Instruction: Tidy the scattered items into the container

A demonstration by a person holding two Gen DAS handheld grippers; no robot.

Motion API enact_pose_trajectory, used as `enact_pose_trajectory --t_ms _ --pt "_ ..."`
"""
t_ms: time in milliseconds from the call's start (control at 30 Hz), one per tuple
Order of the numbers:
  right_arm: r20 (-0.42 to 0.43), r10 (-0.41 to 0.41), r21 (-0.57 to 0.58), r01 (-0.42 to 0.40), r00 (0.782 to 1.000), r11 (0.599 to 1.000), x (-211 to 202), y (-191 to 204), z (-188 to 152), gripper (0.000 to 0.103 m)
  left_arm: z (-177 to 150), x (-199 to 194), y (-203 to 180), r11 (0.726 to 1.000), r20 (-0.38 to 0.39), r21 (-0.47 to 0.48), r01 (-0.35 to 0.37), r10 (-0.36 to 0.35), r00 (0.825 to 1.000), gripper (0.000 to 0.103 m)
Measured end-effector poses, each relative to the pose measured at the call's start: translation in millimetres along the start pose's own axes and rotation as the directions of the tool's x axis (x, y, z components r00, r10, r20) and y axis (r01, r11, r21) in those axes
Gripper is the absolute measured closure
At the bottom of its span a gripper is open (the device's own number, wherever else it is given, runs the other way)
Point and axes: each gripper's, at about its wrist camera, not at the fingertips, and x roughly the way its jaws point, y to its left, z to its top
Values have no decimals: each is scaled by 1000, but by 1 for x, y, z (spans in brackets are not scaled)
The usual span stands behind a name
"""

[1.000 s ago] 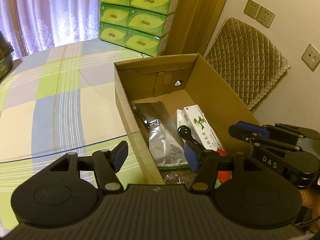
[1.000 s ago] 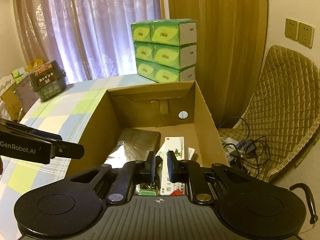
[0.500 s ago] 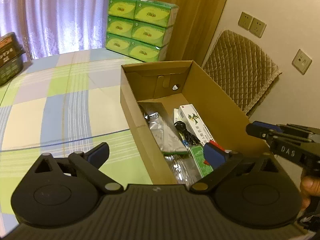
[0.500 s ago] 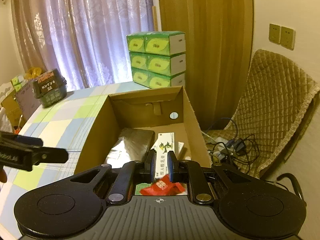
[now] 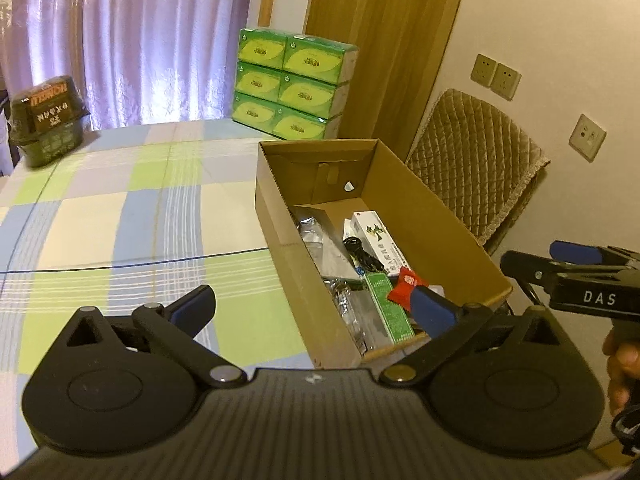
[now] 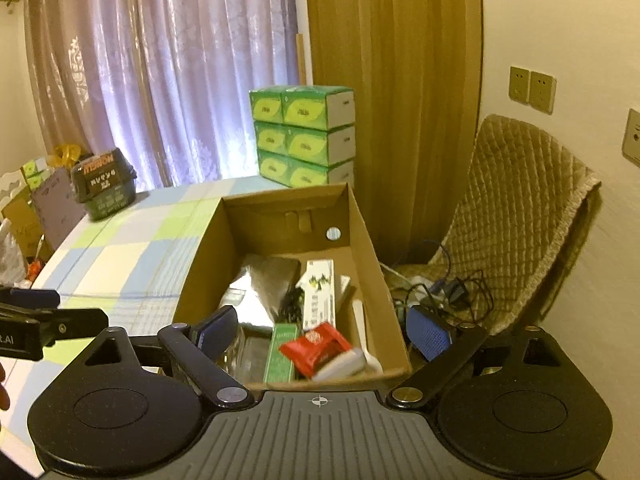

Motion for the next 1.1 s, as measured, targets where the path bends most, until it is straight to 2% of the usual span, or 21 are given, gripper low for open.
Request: enact_pose_trajectory --t_ms 167,233,300,567,733,1100 --pt "-49 -15 0 15 999 1000 -16 2 -8 7 -4 -17 -3 1000 -14 -27 -7 7 1000 1" --pt "-65 -14 7 15 998 1000 -22 3 -11 6 -6 -23 -7 999 -14 -14 -37 37 999 1" --pt "-77 -12 12 13 997 1000 -30 3 -13 0 -7 -29 -10 999 -10 -9 -51 51 999 1" --pt "-114 -41 38 46 993 998 -52 6 -20 0 -18 -43 -18 998 -49 -44 -48 45 998 1" --pt "-128 -32 34 37 991 999 -63 11 -23 0 -25 -47 -25 998 -65 -43 -40 37 997 1" --pt "-168 -42 4 43 985 999 -70 25 -33 0 -30 -51 -24 998 -68 -51 -40 36 997 1"
